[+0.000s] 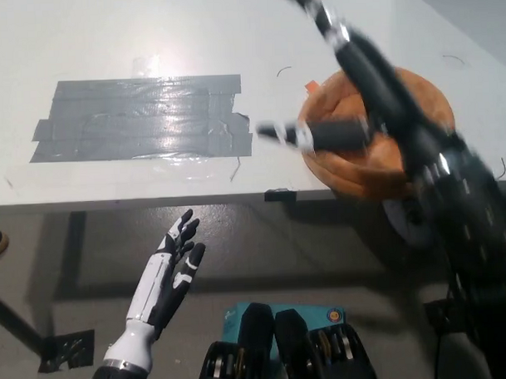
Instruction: An emotional support dumpling is kept in a soft plate infront in the middle of the desk infront of the robot. The robot extends its right arm to pick up the dumpling and hands it to a person
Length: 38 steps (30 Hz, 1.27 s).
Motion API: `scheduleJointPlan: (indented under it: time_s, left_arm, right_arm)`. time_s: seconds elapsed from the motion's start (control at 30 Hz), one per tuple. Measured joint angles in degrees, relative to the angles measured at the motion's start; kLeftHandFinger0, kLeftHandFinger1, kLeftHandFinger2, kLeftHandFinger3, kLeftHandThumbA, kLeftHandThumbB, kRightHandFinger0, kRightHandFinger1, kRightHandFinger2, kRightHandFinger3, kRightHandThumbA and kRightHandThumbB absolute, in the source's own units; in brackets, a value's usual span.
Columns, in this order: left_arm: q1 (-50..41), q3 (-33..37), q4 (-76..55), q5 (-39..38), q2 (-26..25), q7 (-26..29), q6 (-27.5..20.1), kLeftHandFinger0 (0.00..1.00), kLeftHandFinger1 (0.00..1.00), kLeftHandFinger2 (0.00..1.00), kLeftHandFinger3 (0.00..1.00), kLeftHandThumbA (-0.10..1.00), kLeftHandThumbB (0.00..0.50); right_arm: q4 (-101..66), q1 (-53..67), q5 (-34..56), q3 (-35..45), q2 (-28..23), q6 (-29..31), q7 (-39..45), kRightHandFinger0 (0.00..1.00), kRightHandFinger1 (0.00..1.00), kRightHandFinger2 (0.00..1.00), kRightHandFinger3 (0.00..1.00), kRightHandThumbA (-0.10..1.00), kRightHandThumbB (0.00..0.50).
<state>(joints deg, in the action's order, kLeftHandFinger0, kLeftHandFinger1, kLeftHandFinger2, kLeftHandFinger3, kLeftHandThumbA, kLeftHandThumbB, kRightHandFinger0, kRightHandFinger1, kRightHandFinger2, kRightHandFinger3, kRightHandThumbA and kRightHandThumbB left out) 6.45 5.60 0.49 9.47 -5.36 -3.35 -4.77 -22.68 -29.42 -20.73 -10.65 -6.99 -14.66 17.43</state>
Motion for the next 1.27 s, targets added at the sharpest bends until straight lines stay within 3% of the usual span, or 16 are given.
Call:
scheduleJointPlan:
  time_s: [0.17, 0.4, 0.6, 0.87, 1.27]
  left_arm:
    - [2.77, -0.66, 0.16, -0.02, -0.70, 0.02, -0.04, 1.00, 1.00, 1.00, 1.00, 0.93, 0.049]
    - [4.05, -0.82, 0.18, -0.04, -0.68, 0.02, -0.11, 1.00, 1.00, 1.00, 1.00, 0.93, 0.035]
    - [2.07, -0.81, 0.21, -0.05, -0.77, 0.01, -0.10, 1.00, 1.00, 1.00, 1.00, 0.90, 0.046]
    - [1.34, -0.71, 0.25, -0.04, -0.82, 0.01, -0.22, 1.00, 1.00, 1.00, 1.00, 0.89, 0.039]
    - [-2.09, -0.50, 0.32, 0.05, -0.90, 0.02, -0.42, 1.00, 1.00, 1.00, 1.00, 0.85, 0.041]
  right_arm:
    - [-2.50, 12.73, 2.02, -0.30, -0.20, 2.55, -0.05, 1.00, 1.00, 1.00, 1.00, 0.97, 0.343]
    - [1.62, 17.87, 4.78, -0.02, -0.84, 7.89, -0.47, 1.00, 1.00, 1.00, 1.00, 1.00, 0.330]
    - [10.41, 21.40, 7.11, 1.09, -1.12, 12.48, -0.94, 1.00, 1.00, 1.00, 1.00, 1.00, 0.291]
    - [22.61, 22.56, 9.39, 2.81, -1.04, 16.37, -1.18, 1.00, 1.00, 1.00, 1.00, 0.99, 0.309]
    - [23.97, 25.08, 12.42, 2.81, -0.63, 17.84, -1.18, 1.00, 1.00, 1.00, 1.00, 1.00, 0.345]
